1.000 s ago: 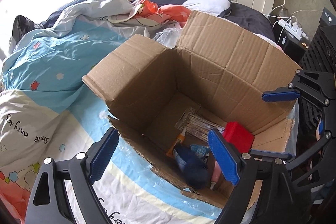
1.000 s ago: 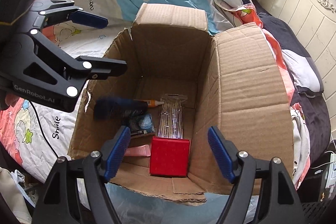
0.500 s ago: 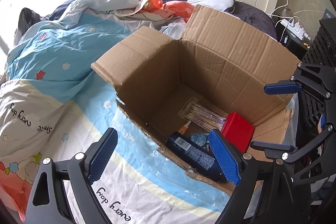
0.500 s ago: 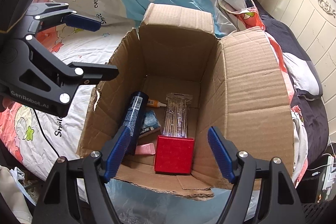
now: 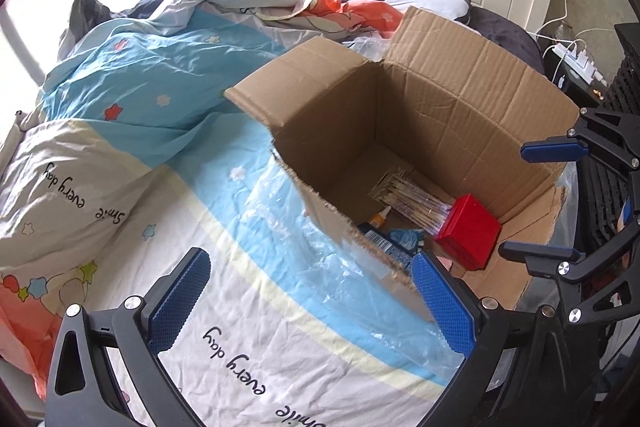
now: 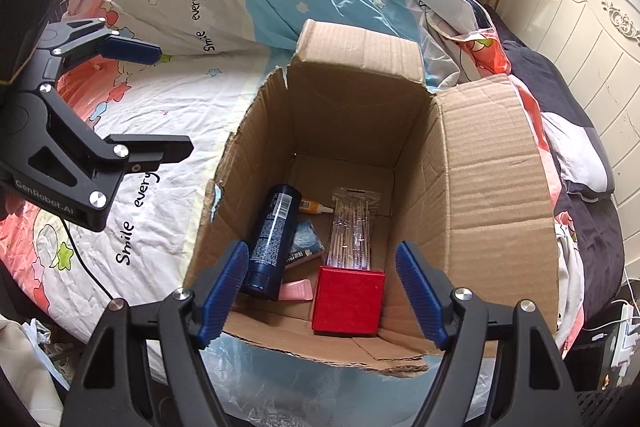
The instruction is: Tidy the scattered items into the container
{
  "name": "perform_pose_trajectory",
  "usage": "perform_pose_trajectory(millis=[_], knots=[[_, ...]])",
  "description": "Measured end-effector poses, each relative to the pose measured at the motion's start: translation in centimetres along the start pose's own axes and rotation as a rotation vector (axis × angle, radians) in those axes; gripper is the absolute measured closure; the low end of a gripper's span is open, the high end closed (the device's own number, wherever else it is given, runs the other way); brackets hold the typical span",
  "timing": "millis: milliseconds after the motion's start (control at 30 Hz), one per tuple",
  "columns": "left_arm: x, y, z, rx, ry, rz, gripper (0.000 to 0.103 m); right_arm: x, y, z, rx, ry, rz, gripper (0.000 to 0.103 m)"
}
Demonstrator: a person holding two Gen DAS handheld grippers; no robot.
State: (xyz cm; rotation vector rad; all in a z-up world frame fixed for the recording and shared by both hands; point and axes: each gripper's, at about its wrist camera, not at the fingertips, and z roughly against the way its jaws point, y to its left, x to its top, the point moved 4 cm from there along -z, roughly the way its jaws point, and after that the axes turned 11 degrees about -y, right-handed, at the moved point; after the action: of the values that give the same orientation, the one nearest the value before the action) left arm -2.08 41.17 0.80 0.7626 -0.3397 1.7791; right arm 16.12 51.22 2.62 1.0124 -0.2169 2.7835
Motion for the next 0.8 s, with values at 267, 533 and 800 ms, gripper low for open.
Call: perform_pose_trajectory(millis=[267, 533, 800], knots=[[-2.3, 2.0, 1.3, 0.037, 0.022, 0.04, 0.0, 1.0, 1.9, 0.3, 0.016, -0.017, 0.023, 0.03], [-4.3, 3.4, 2.6, 0.051, 0.031, 0.075, 0.0, 2.6, 3.2, 1.0, 0.021, -0.06, 0.027, 0.021], [-5.7, 5.3, 4.2, 0.071, 0.024, 0.127, 0.0, 3.7, 4.7, 1.2, 0.024, -0.058, 0.041, 0.018]])
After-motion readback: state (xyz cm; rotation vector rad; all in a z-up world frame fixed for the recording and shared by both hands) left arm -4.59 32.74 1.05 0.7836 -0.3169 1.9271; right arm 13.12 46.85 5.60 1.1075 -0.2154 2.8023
